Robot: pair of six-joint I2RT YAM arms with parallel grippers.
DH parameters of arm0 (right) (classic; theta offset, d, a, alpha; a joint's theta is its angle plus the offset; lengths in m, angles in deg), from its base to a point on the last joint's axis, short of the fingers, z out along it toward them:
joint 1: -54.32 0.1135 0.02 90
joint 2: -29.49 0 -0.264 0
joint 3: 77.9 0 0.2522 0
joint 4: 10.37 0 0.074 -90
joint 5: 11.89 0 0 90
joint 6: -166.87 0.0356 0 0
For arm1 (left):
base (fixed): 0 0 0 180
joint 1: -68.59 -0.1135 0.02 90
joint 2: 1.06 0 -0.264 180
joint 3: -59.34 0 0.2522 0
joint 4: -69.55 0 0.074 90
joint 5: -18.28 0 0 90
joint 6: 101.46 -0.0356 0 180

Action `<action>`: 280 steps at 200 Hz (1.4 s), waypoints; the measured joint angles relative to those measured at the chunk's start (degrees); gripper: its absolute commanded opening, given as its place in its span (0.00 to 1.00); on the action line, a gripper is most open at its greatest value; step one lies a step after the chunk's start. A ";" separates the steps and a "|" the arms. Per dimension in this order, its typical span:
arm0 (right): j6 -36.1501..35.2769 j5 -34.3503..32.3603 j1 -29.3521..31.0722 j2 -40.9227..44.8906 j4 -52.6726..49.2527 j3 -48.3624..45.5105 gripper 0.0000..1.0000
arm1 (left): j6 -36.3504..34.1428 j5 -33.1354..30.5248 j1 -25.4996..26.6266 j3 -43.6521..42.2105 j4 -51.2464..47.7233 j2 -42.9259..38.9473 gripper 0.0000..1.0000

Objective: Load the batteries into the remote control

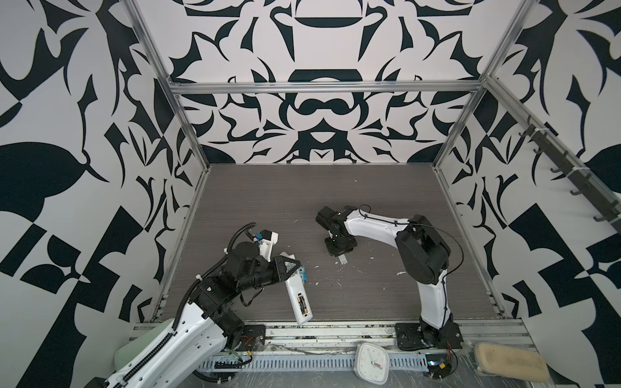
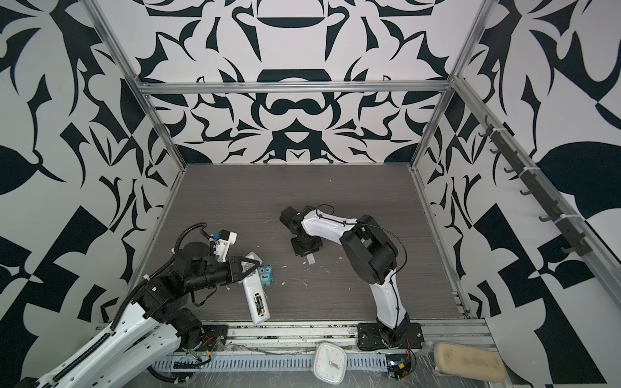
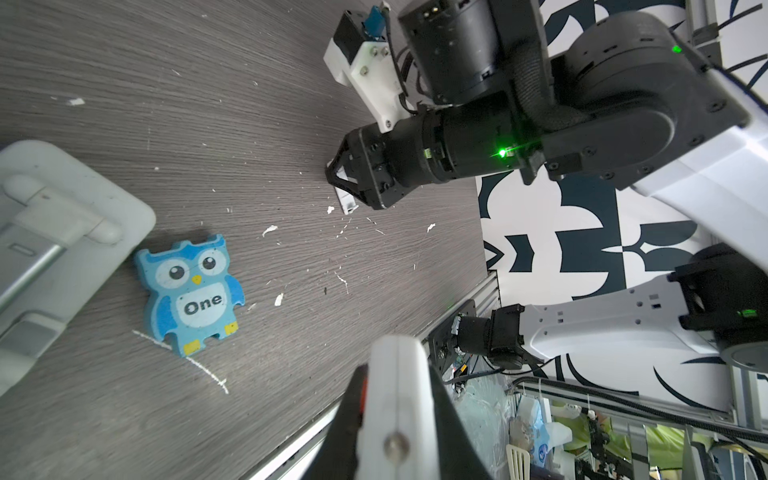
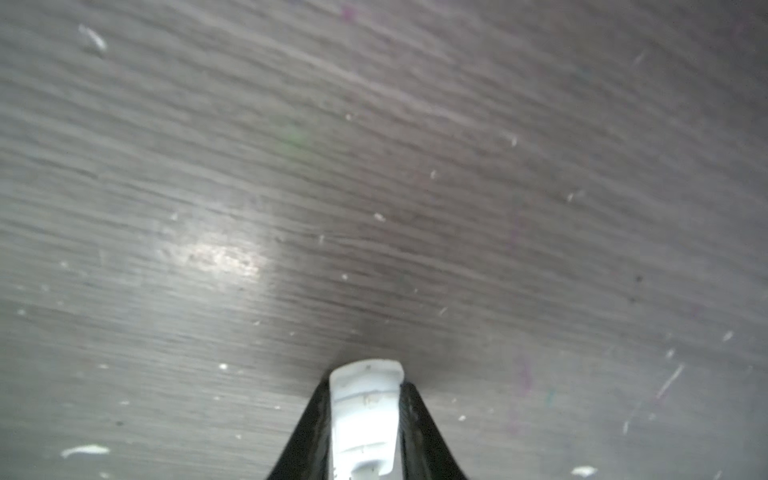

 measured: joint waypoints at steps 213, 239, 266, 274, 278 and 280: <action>0.87 3.72 -1.27 3.56 5.75 -5.31 0.30 | -0.81 1.27 0.00 2.73 -3.06 3.21 0.00; 0.57 4.48 -1.27 3.74 6.32 -5.64 0.38 | -0.68 1.22 0.00 2.73 -3.23 3.34 0.00; 0.24 5.20 -1.29 4.22 7.26 -6.32 0.42 | -0.48 1.22 0.00 2.73 -3.23 3.67 0.00; 0.15 5.18 -1.29 4.31 7.39 -6.47 0.42 | -0.44 1.22 0.00 2.73 -3.23 3.69 0.00; 0.07 5.18 -1.29 4.35 7.45 -6.54 0.42 | -0.42 1.20 0.00 2.73 -3.21 3.69 0.00; 0.07 5.18 -1.29 4.37 7.50 -6.56 0.42 | -0.42 1.20 0.00 2.73 -3.23 3.69 0.00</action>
